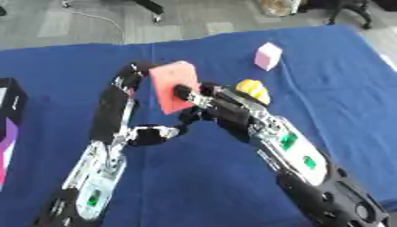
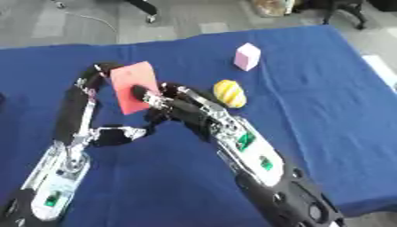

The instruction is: Pick up the objects with one hand, pass them to the other hand, and then place them into the box on the other side of the table.

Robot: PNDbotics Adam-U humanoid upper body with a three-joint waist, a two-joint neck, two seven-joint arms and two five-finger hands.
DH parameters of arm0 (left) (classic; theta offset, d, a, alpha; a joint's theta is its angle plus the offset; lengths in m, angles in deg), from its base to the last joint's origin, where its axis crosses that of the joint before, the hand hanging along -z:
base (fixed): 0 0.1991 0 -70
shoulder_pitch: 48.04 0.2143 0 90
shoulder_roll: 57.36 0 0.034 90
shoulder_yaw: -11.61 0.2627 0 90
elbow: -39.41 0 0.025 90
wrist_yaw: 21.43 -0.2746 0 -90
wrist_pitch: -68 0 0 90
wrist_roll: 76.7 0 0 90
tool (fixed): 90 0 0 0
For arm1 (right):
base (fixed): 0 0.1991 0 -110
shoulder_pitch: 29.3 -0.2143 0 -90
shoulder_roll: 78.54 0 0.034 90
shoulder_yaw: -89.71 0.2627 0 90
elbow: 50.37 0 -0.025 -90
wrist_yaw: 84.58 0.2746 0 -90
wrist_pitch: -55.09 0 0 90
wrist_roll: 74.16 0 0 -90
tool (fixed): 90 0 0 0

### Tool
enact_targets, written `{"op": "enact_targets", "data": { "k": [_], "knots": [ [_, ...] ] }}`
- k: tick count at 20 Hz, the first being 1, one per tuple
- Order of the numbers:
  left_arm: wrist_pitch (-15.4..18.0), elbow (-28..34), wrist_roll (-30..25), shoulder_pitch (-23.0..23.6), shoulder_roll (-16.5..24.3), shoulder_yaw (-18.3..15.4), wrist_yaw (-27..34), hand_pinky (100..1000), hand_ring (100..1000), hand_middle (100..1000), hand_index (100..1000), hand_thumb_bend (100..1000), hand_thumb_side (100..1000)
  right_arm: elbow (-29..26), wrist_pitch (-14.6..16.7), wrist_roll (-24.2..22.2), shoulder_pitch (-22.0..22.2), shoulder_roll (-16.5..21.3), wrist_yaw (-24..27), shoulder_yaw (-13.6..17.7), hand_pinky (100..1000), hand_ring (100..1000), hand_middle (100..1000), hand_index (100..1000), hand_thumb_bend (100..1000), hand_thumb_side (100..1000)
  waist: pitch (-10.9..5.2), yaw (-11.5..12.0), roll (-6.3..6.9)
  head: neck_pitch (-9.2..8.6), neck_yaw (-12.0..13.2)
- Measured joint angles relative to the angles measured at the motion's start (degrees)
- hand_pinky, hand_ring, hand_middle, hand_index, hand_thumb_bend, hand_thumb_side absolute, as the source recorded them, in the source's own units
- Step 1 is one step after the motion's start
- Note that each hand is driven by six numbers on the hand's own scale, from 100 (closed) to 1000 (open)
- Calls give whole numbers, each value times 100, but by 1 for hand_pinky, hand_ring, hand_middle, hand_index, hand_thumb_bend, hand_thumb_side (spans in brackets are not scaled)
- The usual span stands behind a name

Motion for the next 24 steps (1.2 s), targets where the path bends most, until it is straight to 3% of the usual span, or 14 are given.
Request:
{"op": "enact_targets", "data": {
  "k": [10, 24],
  "knots": [
    [-446, -3, 682, -7, -50, -5, 12, 611, 798, 741, 792, 900, 197, -18, -146, -242, 4, 41, 245, -162, 672, 603, 444, 443, 100, 536, 0, 11, -14, 0, -22],
    [-462, -33, 833, 64, -87, -2, 86, 608, 800, 741, 794, 956, 216, -18, -101, -64, 6, 39, 547, -144, 673, 602, 446, 444, 100, 536, 0, 3, -14, 0, -50]
  ]
}}
